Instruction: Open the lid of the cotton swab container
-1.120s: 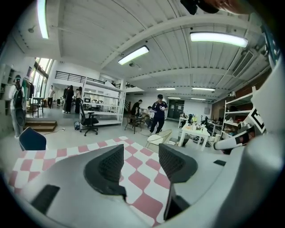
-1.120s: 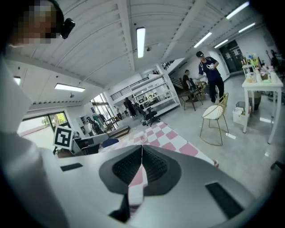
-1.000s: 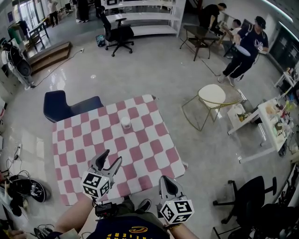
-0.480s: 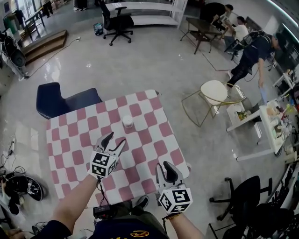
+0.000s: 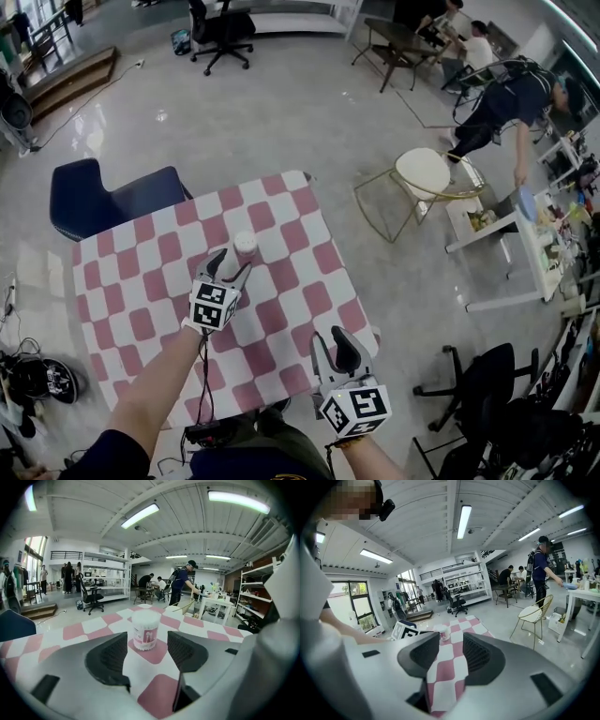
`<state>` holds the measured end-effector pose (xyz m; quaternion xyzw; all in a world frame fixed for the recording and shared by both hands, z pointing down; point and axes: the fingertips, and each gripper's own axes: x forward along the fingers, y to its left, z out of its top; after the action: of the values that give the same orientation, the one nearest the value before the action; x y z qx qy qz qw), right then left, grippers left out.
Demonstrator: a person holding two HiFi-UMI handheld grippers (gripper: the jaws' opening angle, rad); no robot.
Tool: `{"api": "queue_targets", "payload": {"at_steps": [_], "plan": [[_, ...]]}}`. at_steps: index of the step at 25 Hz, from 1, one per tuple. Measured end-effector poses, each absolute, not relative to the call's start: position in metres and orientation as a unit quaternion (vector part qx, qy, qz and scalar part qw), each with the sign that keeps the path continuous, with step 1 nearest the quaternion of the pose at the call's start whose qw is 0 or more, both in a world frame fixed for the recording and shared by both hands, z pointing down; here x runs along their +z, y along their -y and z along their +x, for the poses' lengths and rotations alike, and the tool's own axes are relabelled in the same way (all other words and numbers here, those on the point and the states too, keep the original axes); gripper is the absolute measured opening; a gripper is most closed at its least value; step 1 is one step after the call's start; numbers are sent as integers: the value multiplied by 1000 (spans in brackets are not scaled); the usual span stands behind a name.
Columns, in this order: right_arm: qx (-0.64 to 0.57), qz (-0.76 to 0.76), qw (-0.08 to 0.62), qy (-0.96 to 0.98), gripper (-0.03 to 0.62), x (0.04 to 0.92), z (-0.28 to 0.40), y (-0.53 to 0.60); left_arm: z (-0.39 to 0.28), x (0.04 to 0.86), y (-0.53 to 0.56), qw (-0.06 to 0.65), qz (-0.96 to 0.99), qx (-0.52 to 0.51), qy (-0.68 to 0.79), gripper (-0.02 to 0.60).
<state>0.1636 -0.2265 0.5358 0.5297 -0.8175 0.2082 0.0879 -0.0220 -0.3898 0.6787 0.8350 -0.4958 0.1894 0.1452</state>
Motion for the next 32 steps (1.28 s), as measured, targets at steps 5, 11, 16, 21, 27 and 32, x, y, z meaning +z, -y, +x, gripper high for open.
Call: {"api": "queue_targets", "payload": {"at_steps": [5, 11, 16, 21, 27, 32], "plan": [[228, 540, 87, 806, 137, 542, 176, 220, -14, 699, 413, 130, 836, 219, 486, 253], [243, 552, 89, 793, 137, 550, 185, 214, -8, 704, 420, 128, 831, 229, 490, 253], [251, 551, 89, 791, 137, 555, 183, 208, 0, 707, 430, 125, 829, 238, 490, 253], [257, 553, 91, 788, 137, 560, 182, 196, -3, 711, 436, 128, 823, 246, 496, 253], [266, 555, 86, 783, 137, 561, 189, 186, -5, 707, 428, 140, 821, 250, 493, 249], [261, 552, 80, 788, 137, 553, 188, 188, -6, 691, 417, 152, 827, 230, 489, 249]]}}
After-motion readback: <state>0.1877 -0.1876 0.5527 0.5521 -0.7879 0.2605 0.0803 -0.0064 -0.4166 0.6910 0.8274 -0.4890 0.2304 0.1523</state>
